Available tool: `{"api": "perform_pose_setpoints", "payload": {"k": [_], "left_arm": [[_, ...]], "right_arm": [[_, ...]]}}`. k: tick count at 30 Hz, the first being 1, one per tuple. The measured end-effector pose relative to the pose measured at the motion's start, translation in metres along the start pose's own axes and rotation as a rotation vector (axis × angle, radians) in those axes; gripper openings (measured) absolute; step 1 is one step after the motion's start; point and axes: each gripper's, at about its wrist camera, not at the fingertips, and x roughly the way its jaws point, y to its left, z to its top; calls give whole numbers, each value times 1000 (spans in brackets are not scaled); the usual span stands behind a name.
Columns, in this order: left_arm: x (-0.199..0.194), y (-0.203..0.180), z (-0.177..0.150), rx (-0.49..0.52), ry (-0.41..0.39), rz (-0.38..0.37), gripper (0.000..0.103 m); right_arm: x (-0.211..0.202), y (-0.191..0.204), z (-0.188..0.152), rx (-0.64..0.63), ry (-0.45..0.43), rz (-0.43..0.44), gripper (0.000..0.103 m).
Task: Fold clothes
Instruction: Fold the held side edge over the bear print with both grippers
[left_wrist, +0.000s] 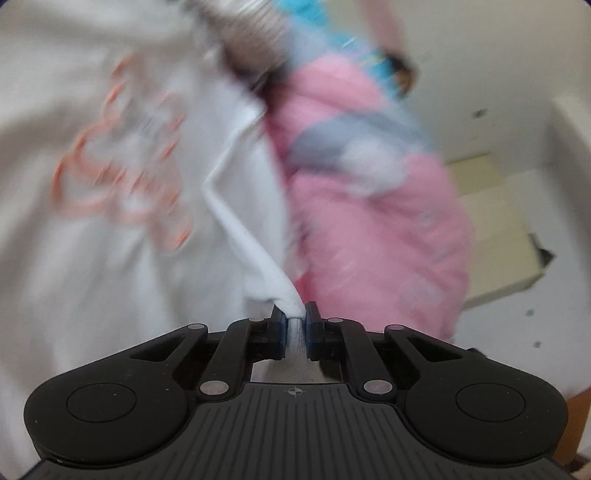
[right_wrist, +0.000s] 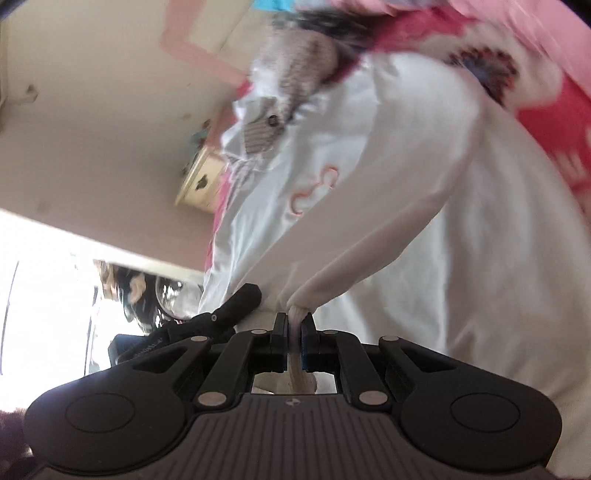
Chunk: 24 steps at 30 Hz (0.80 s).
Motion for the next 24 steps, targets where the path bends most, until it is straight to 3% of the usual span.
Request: {"api": "perform_pose_setpoints", "payload": {"k": [3,6,9,12,17,20,23,24], "left_arm": [[3,-5,-8,20,38,-24,8],[18,14,-29,-19,167,19,8],[38,27,-48,-33,271,59,7],[44,19,-55,1,302,42,7],[66,19,-68,76,413,88,8],[81,32,-76,34,485,109,11],[77,39,-76,-30,484,96,25],[75,39,-77,-41,484,94,26]], "right_arm": [[-2,-17,-3,14,110,-109,8],[-2,-29,-8,0,197,-216,8],[-13,-27,-12,-30,234,-268,8],[-15,-24,-16,-77,275,-316,8],[6,-44,-30,-112,345,-486,12],[-1,-57,-37,-34,321,-451,20],[-4,-68,-45,57,297,-389,24],[-2,-70,-49,71,295,-380,24]]}}
